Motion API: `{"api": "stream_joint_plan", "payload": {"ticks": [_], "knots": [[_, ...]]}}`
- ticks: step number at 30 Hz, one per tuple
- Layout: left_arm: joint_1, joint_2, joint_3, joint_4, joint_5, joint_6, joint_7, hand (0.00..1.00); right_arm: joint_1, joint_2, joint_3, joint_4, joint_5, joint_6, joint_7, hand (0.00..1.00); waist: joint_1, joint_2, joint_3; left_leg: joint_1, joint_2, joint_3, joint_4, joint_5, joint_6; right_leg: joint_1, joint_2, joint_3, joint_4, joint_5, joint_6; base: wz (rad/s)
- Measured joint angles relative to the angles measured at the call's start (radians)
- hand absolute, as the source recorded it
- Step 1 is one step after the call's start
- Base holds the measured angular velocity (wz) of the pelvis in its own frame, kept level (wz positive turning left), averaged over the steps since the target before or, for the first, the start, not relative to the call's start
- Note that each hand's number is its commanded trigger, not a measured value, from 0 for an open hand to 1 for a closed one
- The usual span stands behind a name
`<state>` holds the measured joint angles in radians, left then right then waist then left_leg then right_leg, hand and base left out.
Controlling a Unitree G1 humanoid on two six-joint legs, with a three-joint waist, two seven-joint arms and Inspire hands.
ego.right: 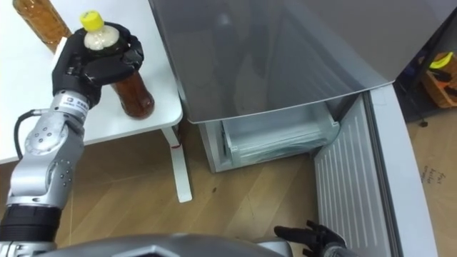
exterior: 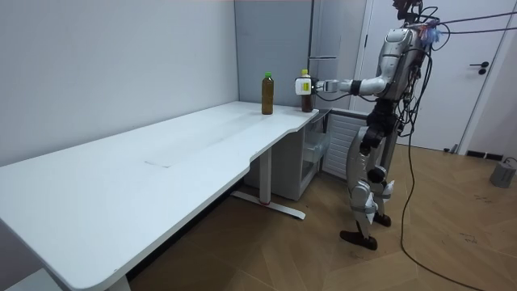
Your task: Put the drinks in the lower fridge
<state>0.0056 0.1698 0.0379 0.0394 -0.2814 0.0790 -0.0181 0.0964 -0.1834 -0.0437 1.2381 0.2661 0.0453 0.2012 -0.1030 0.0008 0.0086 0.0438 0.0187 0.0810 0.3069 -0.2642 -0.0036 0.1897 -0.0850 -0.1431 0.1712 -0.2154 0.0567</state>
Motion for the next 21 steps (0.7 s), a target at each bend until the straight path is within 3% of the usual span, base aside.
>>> {"api": "stream_joint_plan", "payload": {"ticks": [16,21], "knots": [[0.0,0.0,-0.004,-0.024,0.001,0.008,-0.011,1.0,-0.01,0.0,0.002,0.004,-0.001,-0.002,0.019,0.0,0.001,-0.004,-0.0082,-0.002,0.0,-0.002,0.002,0.001,0.0,-0.016,0.0,-0.003,-0.001,0.0,0.0,0.0],[0.001,-0.004,-0.005,-0.088,0.003,0.019,-0.016,1.0,-0.029,0.0,0.002,0.0,-0.044,0.0,0.009,0.0,0.021,0.001,-0.0093,-0.019,0.0,-0.002,0.005,0.001,0.0,-0.032,0.0,-0.007,-0.001,0.0,0.0,0.0]]}}
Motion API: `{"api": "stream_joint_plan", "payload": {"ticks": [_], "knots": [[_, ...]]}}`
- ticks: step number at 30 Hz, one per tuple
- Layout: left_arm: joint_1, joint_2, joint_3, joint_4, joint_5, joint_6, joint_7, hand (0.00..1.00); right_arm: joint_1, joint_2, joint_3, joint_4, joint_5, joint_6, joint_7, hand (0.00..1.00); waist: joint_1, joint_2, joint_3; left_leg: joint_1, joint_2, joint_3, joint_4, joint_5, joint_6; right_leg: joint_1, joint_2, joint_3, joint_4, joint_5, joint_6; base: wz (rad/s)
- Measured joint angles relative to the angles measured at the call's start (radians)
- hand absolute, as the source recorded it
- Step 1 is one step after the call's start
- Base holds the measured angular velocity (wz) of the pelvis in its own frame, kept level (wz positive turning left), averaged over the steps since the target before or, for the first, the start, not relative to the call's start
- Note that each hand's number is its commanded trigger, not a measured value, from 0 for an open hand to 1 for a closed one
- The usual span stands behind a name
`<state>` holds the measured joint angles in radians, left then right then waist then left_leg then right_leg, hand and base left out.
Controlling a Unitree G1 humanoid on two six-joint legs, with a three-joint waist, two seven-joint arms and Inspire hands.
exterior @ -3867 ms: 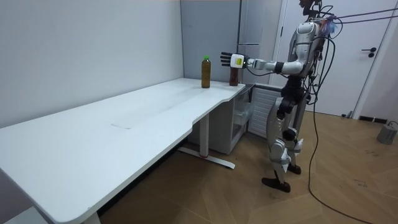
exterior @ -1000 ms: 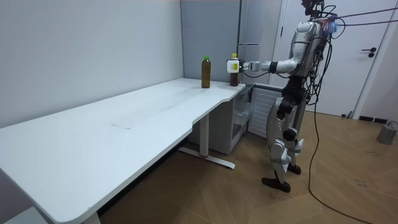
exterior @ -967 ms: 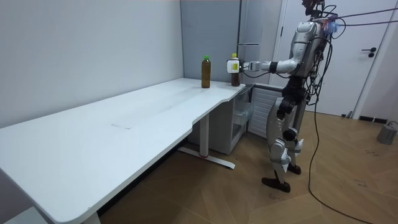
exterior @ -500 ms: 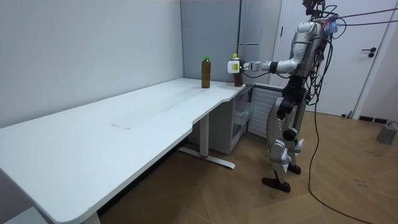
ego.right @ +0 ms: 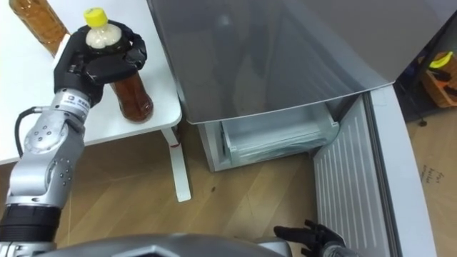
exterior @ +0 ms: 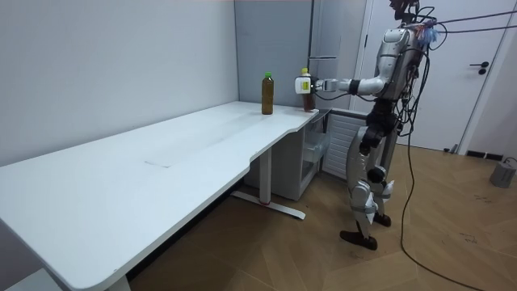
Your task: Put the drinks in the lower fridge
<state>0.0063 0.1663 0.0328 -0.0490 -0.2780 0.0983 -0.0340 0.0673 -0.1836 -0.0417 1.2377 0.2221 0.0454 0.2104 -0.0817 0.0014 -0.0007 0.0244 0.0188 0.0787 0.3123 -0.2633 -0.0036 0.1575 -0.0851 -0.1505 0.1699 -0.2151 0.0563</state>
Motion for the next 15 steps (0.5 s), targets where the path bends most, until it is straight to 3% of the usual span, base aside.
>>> {"api": "stream_joint_plan", "payload": {"ticks": [9,15], "knots": [[0.039,0.002,-0.039,-0.094,0.018,0.005,-0.021,1.0,-0.03,0.017,0.058,-0.041,-0.079,-0.001,-0.001,0.0,0.02,0.008,0.004,0.009,-0.002,-0.014,-0.007,0.002,-0.001,0.012,-0.001,-0.019,-0.001,0.0,0.0,0.04],[0.076,0.001,-0.086,-0.099,0.017,0.004,-0.04,1.0,-0.034,0.029,0.094,-0.178,-0.139,-0.003,-0.013,0.0,0.045,-0.005,0.0095,0.005,-0.004,-0.024,-0.007,0.006,-0.002,0.011,-0.002,-0.028,0.001,0.0,0.0,0.05]]}}
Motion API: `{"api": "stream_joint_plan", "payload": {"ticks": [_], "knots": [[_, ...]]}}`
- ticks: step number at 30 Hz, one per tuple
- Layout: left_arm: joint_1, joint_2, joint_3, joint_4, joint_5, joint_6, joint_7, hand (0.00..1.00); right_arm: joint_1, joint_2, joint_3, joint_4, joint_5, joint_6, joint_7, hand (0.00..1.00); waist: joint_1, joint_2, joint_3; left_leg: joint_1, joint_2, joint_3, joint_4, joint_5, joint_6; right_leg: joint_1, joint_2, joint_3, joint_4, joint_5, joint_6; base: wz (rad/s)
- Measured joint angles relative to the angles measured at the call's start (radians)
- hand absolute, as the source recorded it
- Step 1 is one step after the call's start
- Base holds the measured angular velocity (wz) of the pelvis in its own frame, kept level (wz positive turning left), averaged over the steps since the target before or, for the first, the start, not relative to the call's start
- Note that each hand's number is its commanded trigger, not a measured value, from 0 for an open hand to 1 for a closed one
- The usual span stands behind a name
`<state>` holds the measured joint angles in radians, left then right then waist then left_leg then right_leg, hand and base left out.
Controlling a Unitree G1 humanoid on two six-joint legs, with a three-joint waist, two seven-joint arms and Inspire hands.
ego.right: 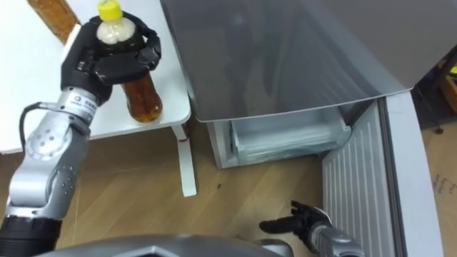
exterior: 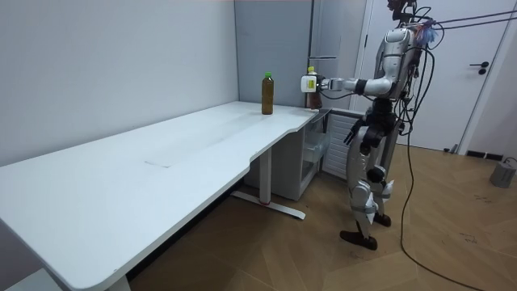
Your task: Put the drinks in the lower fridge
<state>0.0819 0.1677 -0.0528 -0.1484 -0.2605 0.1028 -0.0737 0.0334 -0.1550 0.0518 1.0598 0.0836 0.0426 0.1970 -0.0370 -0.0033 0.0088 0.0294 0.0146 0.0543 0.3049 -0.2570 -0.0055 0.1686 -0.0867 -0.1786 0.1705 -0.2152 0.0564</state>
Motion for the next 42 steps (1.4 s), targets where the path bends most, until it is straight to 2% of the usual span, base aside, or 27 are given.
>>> {"api": "stream_joint_plan", "payload": {"ticks": [3,11,19,23,28,30,33,42], "knots": [[0.0,0.0,0.001,0.0,0.0,0.0,-0.022,1.0,0.001,0.007,0.006,-0.062,-0.023,-0.021,0.021,0.0,0.013,-0.009,-0.001,-0.003,0.0,-0.003,0.001,0.001,0.0,0.0,0.0,-0.001,0.0,0.0,0.0,0.01],[0.001,0.0,0.001,0.0,-0.004,0.0,-0.051,1.0,0.007,0.01,0.029,-0.179,-0.026,-0.02,0.084,0.0,0.024,-0.012,-0.002,-0.008,-0.003,-0.014,0.002,0.003,0.0,0.006,0.0,-0.012,0.001,0.0,0.0,0.04],[0.077,0.003,-0.026,-0.01,-0.016,0.0,-0.066,1.0,0.043,0.006,0.102,-0.412,-0.116,-0.019,0.131,0.0,0.02,-0.014,-0.0053,-0.008,-0.007,-0.031,0.001,0.005,0.0,0.008,-0.003,-0.044,0.001,0.0,0.0,0.07],[0.089,0.012,-0.046,-0.01,-0.022,-0.001,-0.066,1.0,0.053,-0.003,0.144,-0.488,-0.121,-0.019,0.191,0.0,0.04,-0.02,-0.0063,-0.014,-0.009,-0.039,0.005,0.006,0.0,0.009,-0.003,-0.046,0.002,0.0,0.0,0.06],[0.09,0.008,-0.061,-0.006,-0.023,-0.001,-0.076,1.0,0.042,0.005,0.145,-0.494,-0.118,-0.019,0.288,0.0,0.057,-0.029,0.0002,-0.021,-0.01,-0.05,0.015,0.006,0.0,0.01,-0.002,-0.047,0.001,0.0,0.0,0.05],[0.09,0.009,-0.067,-0.001,-0.026,-0.001,-0.08,1.0,0.042,0.005,0.147,-0.52,-0.116,-0.018,0.339,0.0,0.067,-0.032,0.0059,-0.027,-0.011,-0.052,0.02,0.006,0.0,0.01,-0.002,-0.049,0.002,0.0,0.0,0.0],[0.091,0.009,-0.072,0.017,-0.032,-0.001,-0.096,1.0,0.042,0.003,0.152,-0.58,-0.109,-0.016,0.392,0.0,0.067,-0.033,0.0083,-0.05,-0.011,-0.058,0.033,0.006,0.0,0.002,-0.001,-0.056,0.003,0.0,0.0,0.06],[0.091,0.007,-0.079,0.021,-0.04,-0.001,-0.12,1.0,0.043,0.004,0.193,-0.625,-0.073,0.024,0.516,0.0,0.078,-0.033,0.0084,-0.073,-0.011,-0.072,0.04,0.006,0.001,-0.017,-0.001,-0.077,0.018,0.0,0.0,0.06]]}}
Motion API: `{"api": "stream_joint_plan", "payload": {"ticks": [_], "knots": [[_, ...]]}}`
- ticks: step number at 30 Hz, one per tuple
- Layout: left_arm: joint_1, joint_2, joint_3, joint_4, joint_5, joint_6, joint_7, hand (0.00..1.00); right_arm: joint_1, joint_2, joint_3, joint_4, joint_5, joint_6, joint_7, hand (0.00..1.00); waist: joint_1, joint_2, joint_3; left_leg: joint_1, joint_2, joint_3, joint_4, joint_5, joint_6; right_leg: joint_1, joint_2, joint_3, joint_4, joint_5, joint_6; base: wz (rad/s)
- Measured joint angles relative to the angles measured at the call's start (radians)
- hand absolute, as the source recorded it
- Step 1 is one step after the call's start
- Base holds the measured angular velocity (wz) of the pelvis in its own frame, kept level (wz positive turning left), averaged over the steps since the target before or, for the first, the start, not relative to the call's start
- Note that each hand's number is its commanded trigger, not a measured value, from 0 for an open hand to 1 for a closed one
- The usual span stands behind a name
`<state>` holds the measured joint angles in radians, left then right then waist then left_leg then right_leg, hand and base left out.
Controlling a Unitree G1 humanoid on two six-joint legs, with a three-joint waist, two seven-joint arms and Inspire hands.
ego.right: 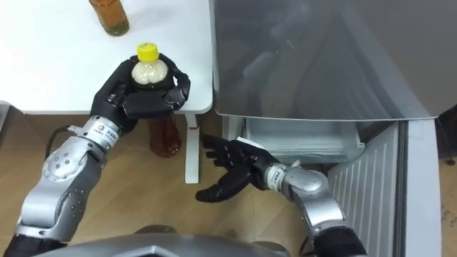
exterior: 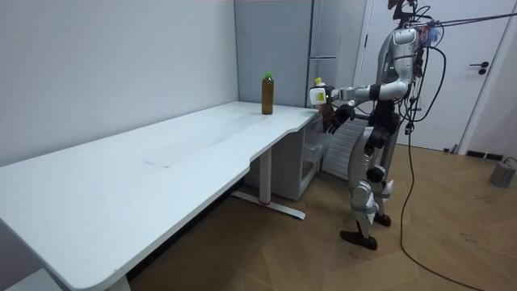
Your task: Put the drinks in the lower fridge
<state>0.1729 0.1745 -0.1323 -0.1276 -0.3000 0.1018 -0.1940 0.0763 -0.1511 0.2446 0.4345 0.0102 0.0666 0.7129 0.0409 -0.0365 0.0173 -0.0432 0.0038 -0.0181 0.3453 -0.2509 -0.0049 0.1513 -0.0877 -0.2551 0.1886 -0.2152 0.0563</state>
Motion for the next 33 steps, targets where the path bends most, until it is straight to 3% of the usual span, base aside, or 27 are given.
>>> {"api": "stream_joint_plan", "payload": {"ticks": [17,27,33], "knots": [[0.0,0.0,-0.115,0.076,-0.01,0.0,-0.052,1.0,0.0,-0.014,0.065,-0.037,0.132,0.002,0.063,0.0,0.019,0.0,-0.0008,0.002,0.0,0.001,0.002,0.0,0.0,0.001,-0.001,-0.002,-0.001,0.0,0.0,0.0],[0.013,0.003,-0.147,0.076,-0.013,0.001,-0.067,1.0,0.002,-0.023,0.083,-0.06,0.218,0.061,0.065,0.0,0.018,0.007,-0.0016,-0.002,0.0,0.002,0.001,0.0,0.0,0.001,-0.001,-0.002,0.0,0.0,0.0,0.0],[0.02,0.006,-0.147,0.076,-0.013,0.001,-0.098,1.0,0.004,-0.02,0.087,-0.06,0.238,0.067,0.065,0.0,0.014,0.007,-0.0038,-0.015,-0.001,0.002,0.009,0.001,0.001,-0.008,-0.001,-0.006,0.001,0.0,0.0,0.0]]}}
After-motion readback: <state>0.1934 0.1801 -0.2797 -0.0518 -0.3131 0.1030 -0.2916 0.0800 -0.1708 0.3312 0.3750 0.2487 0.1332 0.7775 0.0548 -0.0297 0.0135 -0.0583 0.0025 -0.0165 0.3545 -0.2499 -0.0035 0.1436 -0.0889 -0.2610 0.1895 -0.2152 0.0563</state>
